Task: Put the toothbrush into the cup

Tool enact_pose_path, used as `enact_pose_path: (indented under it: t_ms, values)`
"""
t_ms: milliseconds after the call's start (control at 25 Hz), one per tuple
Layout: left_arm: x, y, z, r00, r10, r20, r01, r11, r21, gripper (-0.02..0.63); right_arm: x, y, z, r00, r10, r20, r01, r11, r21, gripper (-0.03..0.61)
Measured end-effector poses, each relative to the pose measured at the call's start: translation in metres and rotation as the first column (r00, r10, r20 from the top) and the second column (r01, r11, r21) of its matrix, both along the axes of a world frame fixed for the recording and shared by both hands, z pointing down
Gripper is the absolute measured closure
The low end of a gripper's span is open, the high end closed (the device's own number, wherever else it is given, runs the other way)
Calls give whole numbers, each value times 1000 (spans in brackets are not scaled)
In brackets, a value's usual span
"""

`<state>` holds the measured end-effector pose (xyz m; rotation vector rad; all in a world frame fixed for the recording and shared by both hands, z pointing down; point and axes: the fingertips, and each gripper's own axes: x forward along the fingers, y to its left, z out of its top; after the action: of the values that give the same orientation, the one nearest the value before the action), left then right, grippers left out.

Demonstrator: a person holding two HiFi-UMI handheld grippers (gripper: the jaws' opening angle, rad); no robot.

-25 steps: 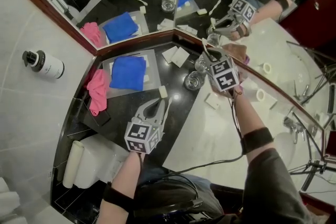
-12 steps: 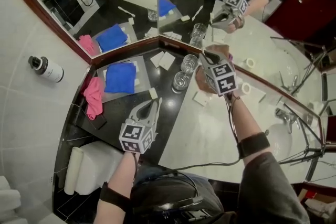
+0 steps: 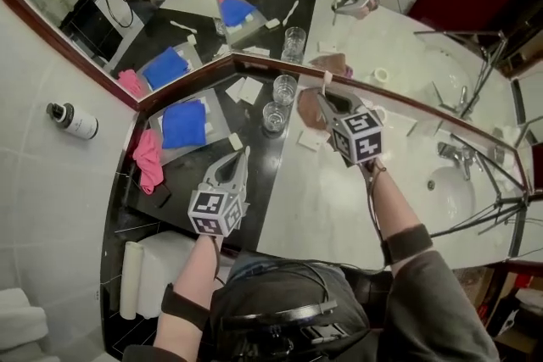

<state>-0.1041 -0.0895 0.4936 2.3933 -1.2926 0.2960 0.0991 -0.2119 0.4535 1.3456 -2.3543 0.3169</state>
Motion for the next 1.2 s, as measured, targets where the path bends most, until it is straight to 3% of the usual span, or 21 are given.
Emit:
enact_pose_path:
  t_ms: [360,680,1000,1200]
  values:
    - [15,25,-7,1000,19,14,-19,1000,20,614,21,82,27,988,56,145,-40,992,-116,520]
    - [16,51,7,1000,2,25,-1,1000,-16,614,-11,139,75,964,38,261,36,961,-275,521]
    - [1,62,17,999,-25,41,27,999,-42,614,-58,168,122,944,28,329,118,901,-416,522]
    - [-11,61,21,998,-43,50,46,997,-56,614,-86,172,153,928,42,370,164,846,-508,522]
